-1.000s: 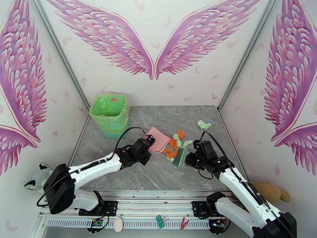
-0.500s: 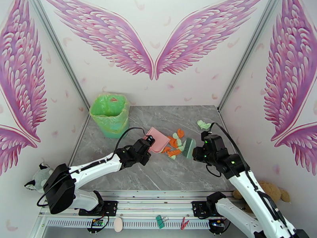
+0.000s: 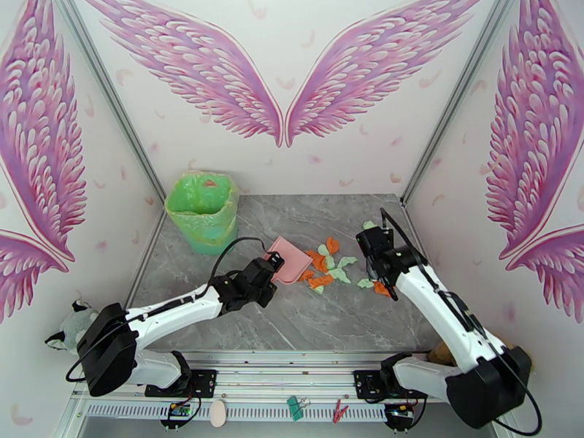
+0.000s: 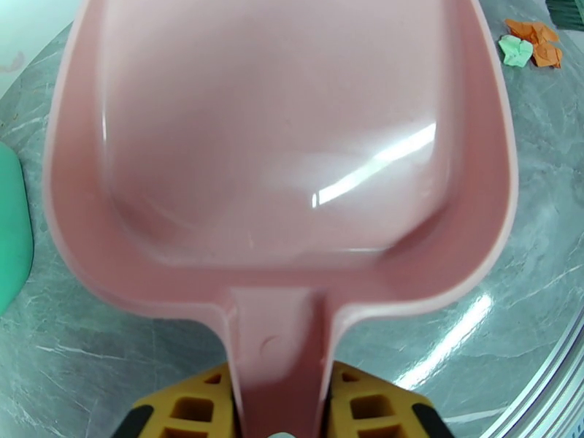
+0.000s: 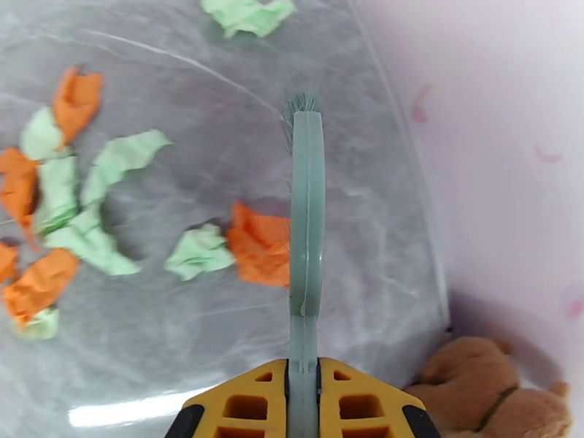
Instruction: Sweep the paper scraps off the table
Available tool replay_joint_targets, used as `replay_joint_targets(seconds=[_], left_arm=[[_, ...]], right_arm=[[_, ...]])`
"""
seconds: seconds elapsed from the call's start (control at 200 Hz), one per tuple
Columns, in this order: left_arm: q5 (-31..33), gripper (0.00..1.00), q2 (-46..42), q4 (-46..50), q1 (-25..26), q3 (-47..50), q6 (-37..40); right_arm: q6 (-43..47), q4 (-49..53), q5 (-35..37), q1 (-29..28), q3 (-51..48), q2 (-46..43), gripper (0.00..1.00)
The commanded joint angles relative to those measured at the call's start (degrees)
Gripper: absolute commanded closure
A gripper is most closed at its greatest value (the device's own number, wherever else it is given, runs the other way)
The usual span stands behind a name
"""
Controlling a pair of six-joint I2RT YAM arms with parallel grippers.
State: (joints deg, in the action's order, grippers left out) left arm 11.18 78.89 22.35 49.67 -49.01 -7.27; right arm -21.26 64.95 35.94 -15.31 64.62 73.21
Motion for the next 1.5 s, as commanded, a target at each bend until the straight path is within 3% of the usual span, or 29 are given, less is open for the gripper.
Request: replay_joint_targets(seconds=[0.0, 0.27, 0.64, 0.785, 0.96, 1.15, 1.255, 1.495], left_arm=[[-0.3, 1.0, -2.8, -0.2, 0.3, 1.2, 0.8], [0.0, 1.0, -4.0, -0.3, 0.1, 1.5, 1.8], [-1.3, 1.0, -2.6, -1.3, 0.1, 1.3, 1.1], [-1.4, 1.0, -2.3, -0.9, 0.1, 0.8, 1.0], [-1.0, 1.0, -2.1, -0.3, 0.1, 0.3, 1.5], [-1.0, 1.0, -1.6, -0.1, 0.1, -0.2, 1.7], [-1.4, 1.0, -1.2, 0.4, 0.2, -0.9, 1.7], [-2.4, 1.0, -2.3, -0.6, 0.2, 0.5, 0.0]], right_arm=[[4.4, 0.8, 6.0, 3.6, 2.0, 3.3, 1.0], [2.7, 0.0, -5.7, 4.1, -0.9, 10.1, 1.0], [0.3, -7.5, -26.0, 4.1, -3.1, 3.6, 1.0], [-0.5, -8.3, -28.6, 4.2, -2.4, 1.7, 1.0], [0.4, -5.0, -23.6, 4.2, 1.5, -0.9, 1.0], [5.6, -3.0, -8.3, 4.4, 9.5, 1.1, 1.0], [10.8, -6.8, -0.7, 5.3, 14.8, 7.6, 1.0], [16.2, -7.8, 6.8, 5.4, 35.3, 31.3, 1.0]])
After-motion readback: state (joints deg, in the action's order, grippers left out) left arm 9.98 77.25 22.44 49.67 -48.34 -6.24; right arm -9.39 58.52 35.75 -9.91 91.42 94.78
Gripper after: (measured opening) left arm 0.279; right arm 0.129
